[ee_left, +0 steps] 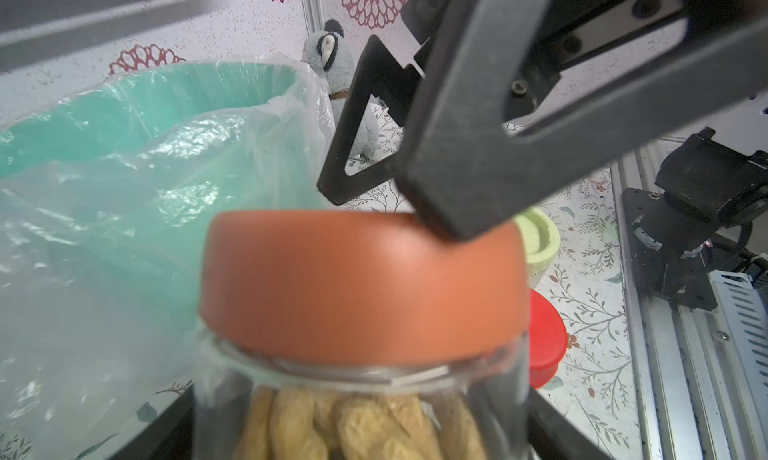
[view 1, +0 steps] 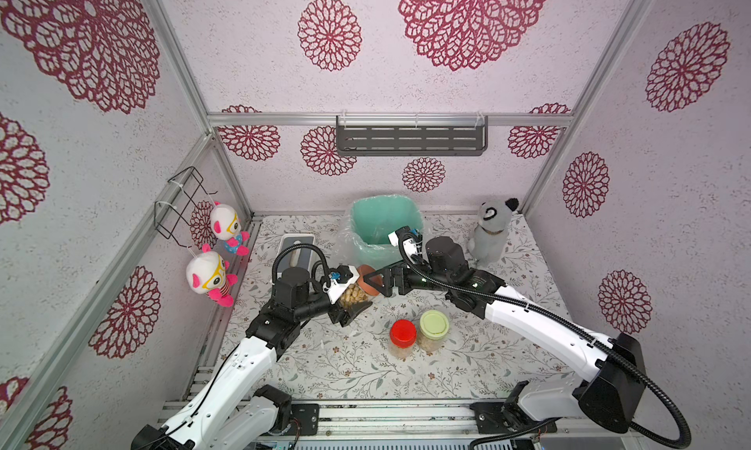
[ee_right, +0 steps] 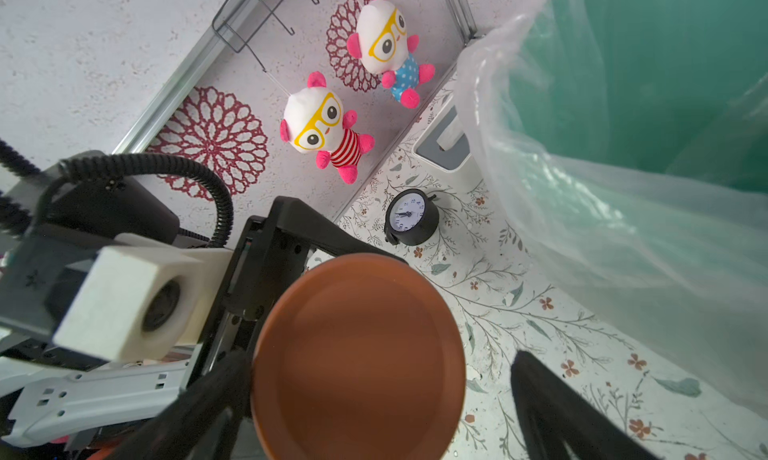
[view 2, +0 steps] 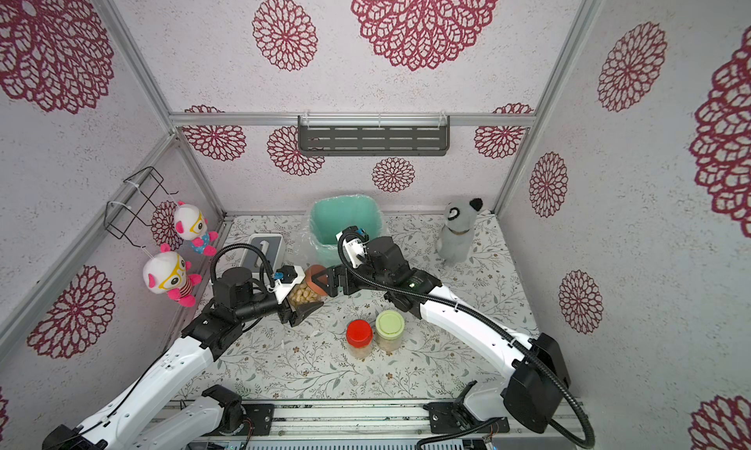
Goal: Empty moldy peanuts from jars
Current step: Unscrew the lid from the jar.
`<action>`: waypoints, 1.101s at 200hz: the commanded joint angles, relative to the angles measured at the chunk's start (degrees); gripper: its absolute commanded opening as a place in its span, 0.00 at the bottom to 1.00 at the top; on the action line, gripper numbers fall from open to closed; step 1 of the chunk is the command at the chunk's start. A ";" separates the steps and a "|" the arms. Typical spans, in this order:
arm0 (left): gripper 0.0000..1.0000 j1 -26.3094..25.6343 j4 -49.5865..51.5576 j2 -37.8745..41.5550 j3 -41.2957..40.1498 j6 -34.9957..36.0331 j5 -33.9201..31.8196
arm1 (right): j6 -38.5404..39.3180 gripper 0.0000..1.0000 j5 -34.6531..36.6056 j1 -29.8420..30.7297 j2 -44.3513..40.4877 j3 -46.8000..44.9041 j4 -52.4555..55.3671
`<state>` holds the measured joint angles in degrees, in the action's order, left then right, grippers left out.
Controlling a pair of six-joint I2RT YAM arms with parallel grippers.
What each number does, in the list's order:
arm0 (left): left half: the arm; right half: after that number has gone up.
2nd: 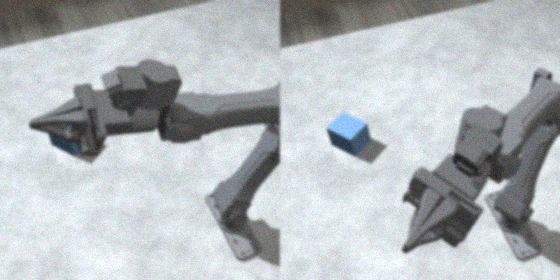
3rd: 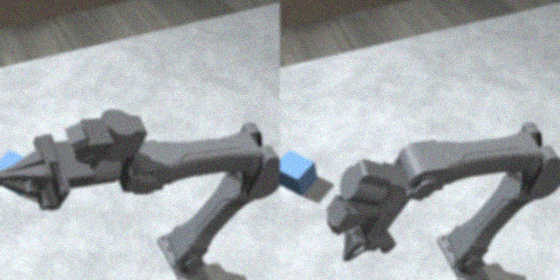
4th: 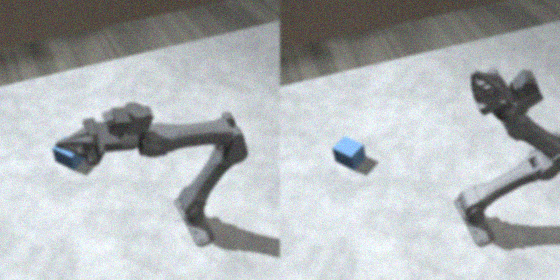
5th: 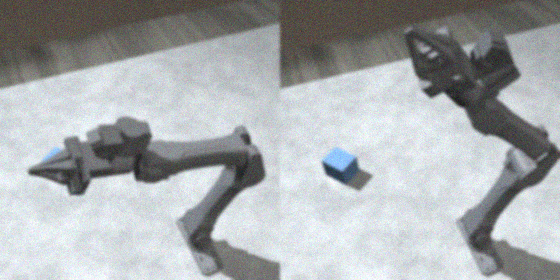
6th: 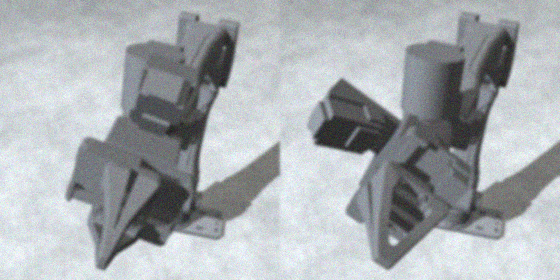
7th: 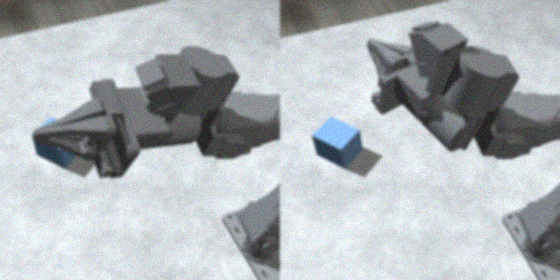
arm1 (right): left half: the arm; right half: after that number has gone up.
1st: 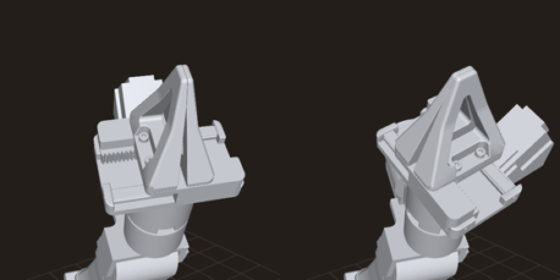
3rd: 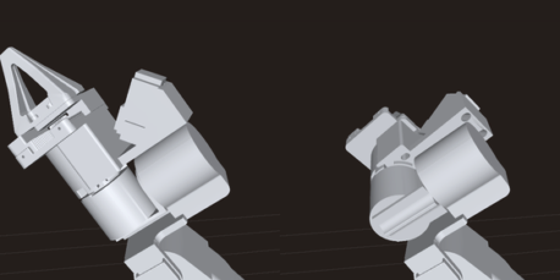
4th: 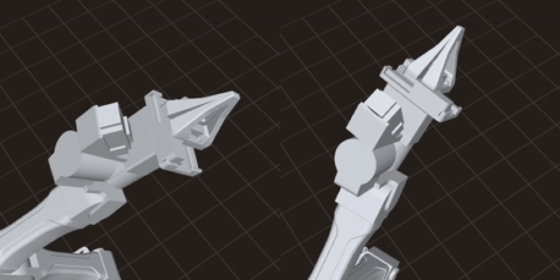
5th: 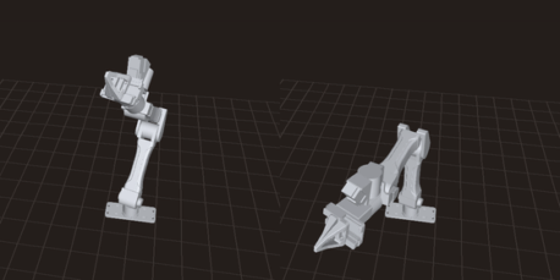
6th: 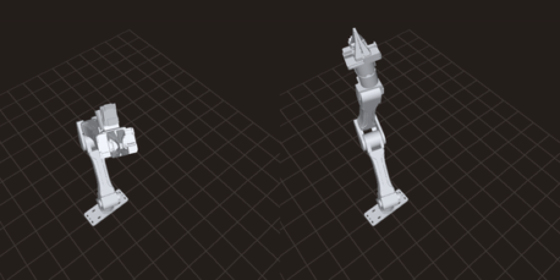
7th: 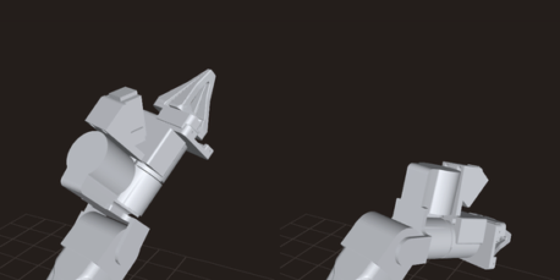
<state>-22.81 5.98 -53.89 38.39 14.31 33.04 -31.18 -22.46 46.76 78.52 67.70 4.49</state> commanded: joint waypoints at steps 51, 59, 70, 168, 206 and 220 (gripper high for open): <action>0.00 0.31 -5.71 2.64 -0.33 -0.33 0.82 | -4.77 0.99 -0.56 1.97 1.75 1.51 -4.42; 0.00 0.31 -5.71 2.73 -0.42 -0.39 0.74 | -4.98 0.99 -0.48 2.01 2.13 1.64 -4.27; 0.00 0.32 -5.71 3.00 -0.51 -0.41 0.63 | -5.23 0.99 -0.48 1.96 2.73 1.89 -3.65; 0.00 0.32 -5.41 3.61 -1.09 -0.13 0.10 | -5.08 0.84 -3.24 1.99 3.52 1.16 -5.24; 0.00 0.31 -5.10 3.70 -0.86 -0.14 0.12 | -3.35 0.76 -4.60 1.87 4.05 1.59 -4.52; 0.00 0.31 -4.92 3.79 -0.77 0.01 0.01 | -2.41 0.73 -4.57 1.62 3.96 1.60 -4.32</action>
<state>-22.81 5.80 -52.03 36.69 14.35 32.03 -35.59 -25.32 48.71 82.24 67.92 0.97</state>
